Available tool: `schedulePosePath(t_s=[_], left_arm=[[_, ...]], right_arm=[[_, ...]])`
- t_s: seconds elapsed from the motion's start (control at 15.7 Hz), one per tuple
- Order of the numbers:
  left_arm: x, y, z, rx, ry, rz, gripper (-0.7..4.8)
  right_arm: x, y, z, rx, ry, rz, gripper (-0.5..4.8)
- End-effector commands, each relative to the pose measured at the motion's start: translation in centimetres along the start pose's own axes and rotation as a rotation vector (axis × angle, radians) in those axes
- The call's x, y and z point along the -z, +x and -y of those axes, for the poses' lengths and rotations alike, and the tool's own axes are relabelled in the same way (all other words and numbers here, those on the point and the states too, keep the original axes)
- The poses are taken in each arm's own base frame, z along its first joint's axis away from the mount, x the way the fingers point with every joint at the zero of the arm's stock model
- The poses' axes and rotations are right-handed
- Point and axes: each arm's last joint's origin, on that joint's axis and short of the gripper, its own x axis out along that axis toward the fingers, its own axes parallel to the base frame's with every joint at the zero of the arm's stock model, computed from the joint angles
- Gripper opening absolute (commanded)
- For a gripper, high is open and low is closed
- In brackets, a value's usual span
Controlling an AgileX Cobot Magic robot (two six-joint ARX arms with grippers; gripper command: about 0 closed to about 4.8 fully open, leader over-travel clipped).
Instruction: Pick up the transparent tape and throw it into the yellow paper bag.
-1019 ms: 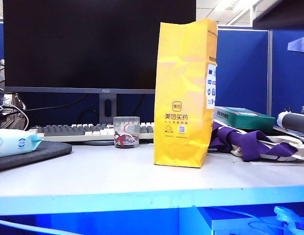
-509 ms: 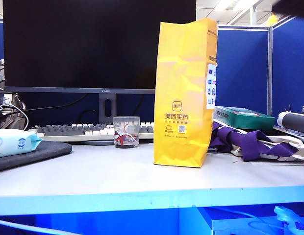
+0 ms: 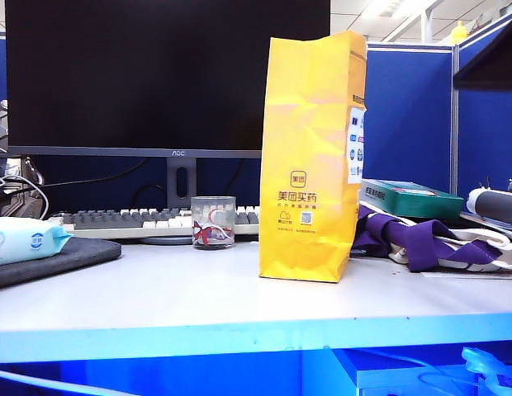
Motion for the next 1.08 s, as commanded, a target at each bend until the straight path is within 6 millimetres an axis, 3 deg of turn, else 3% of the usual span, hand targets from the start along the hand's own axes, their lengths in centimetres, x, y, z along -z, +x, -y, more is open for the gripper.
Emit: schedulePosePath(t_s=[0.06, 0.38, 0.76, 1.08], left_arm=[[-0.2, 0.0, 0.2, 0.019, 0.006, 0.008, 4.79], [-0.2, 0.0, 0.3, 0.031, 0.008, 0.004, 4.79], [0.1, 0.1, 1.5, 0.160, 0.032, -0.024, 4.79], [0.1, 0.1, 1.5, 0.160, 0.032, -0.026, 4.79]], right_arm=[[-0.2, 0.0, 0.0, -0.003, 0.007, 0.010, 4.49], [-0.2, -0.4, 0.8, 0.046, 0.011, 0.021, 4.49], [-0.7, -1.6, 4.4, 0.428, 0.014, 0.096, 4.49], [0.3, -1.4, 4.7, 0.458, 0.012, 0.074, 4.49]])
